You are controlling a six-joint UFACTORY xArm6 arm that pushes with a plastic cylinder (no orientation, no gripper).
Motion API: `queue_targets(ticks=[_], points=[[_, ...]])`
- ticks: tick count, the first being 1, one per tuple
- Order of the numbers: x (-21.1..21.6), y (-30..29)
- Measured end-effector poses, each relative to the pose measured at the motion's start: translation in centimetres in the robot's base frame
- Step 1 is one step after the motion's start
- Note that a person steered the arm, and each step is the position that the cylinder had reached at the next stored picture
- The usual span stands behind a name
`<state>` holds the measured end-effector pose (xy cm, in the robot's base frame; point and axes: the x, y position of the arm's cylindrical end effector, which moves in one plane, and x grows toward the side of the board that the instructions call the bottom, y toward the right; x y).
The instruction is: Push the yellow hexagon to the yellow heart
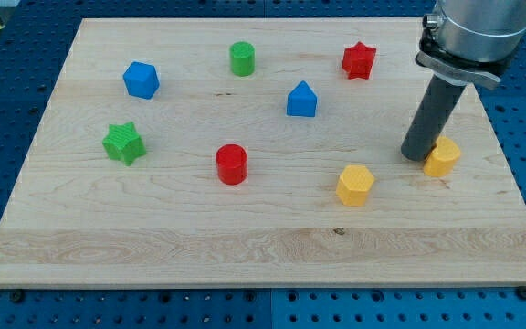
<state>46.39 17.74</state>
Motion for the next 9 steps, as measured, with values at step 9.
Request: queue_targets(ticks=[9], points=[[1.7, -10.5]])
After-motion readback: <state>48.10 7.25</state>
